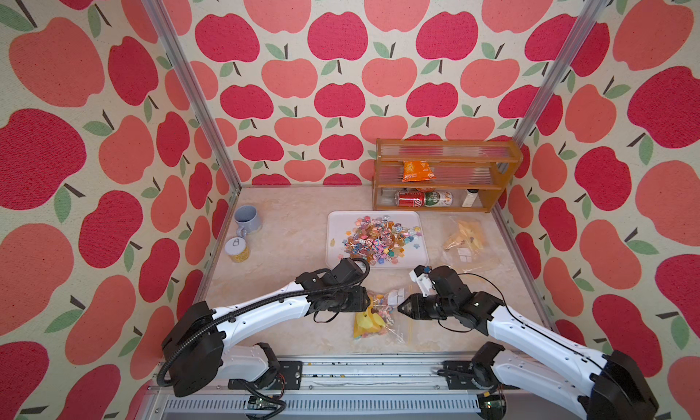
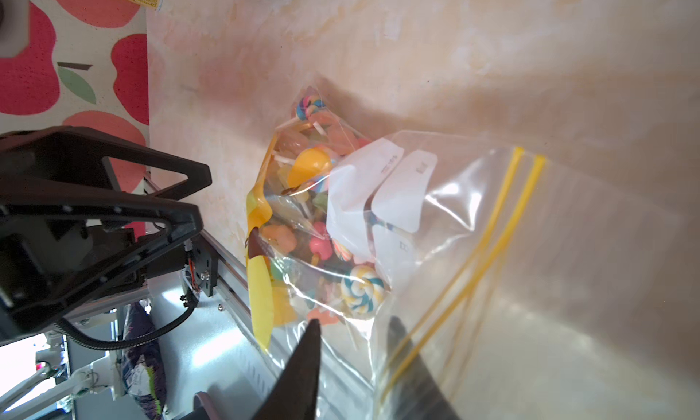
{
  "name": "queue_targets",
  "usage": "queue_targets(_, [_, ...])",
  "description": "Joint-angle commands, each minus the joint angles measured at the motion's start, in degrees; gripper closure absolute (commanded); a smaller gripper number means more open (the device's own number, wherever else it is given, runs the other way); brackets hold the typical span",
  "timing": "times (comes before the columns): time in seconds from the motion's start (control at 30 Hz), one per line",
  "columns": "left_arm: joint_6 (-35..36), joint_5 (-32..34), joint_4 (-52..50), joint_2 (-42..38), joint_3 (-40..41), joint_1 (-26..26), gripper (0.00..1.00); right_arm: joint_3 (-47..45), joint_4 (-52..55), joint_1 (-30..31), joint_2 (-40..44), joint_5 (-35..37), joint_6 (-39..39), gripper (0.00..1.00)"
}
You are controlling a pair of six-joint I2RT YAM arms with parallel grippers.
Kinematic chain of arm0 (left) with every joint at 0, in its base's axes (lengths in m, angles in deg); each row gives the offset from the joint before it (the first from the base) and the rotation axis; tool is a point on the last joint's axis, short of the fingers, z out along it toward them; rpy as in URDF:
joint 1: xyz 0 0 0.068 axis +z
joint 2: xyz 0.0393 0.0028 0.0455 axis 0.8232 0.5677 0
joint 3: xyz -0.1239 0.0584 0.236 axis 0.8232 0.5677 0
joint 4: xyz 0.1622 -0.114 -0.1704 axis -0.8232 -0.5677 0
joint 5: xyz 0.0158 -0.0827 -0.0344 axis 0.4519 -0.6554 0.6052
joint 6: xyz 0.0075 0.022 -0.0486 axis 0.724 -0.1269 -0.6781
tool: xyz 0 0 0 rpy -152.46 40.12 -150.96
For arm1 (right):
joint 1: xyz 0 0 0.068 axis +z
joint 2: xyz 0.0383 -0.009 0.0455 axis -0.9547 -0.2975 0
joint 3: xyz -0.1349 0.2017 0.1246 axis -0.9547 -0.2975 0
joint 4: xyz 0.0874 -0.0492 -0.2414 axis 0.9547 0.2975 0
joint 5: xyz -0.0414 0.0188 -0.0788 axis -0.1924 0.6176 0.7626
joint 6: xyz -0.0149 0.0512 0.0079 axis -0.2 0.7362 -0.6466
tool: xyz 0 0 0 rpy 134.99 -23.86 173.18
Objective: Pour candies out of the ziploc bag
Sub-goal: Pick up the ziploc bag from the center of the board.
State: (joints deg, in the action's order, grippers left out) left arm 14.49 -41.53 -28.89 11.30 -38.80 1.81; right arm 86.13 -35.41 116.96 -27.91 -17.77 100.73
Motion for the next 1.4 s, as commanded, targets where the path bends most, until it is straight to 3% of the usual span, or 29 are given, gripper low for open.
queue_targets(0.0, [-2.3,-3.7,7.5,1.1,2.6,0.5,0.38,-1.1,-4.8,0.6,-1.4,-1.0,1.6,1.0])
queue_targets(0.1, [-3.2,-5.8,11.7,2.5,4.7,1.3,0.37,-0.1,-4.0,0.6,0.2,-2.1,0.9,1.0])
queue_targets(0.3, [-4.8,-9.0,19.2,5.9,8.1,2.1,0.38,0.5,6.8,-2.7,10.5,3.0,-1.9,1.0])
queue_targets(0.47, [-5.3,-10.1,23.1,7.6,9.4,2.1,0.41,-2.3,7.3,-5.3,11.5,1.2,-1.8,1.0])
queue_targets(0.67, [-6.3,-11.1,25.5,9.8,10.0,2.0,0.71,-3.9,2.5,-5.3,8.9,-1.0,-0.1,1.0])
queue_targets(0.9, [-8.4,-11.5,30.3,12.7,11.6,1.3,1.0,-3.7,0.8,-5.3,8.8,-2.2,0.6,1.0])
queue_targets(1.17, [-6.6,-7.8,26.5,5.1,12.2,2.4,1.0,1.8,2.1,-5.3,9.4,-2.3,-0.8,1.0])
queue_targets(1.37, [-5.3,-7.8,25.3,0.4,13.4,6.6,1.0,9.8,2.5,-5.3,4.9,-3.3,-4.5,1.0])
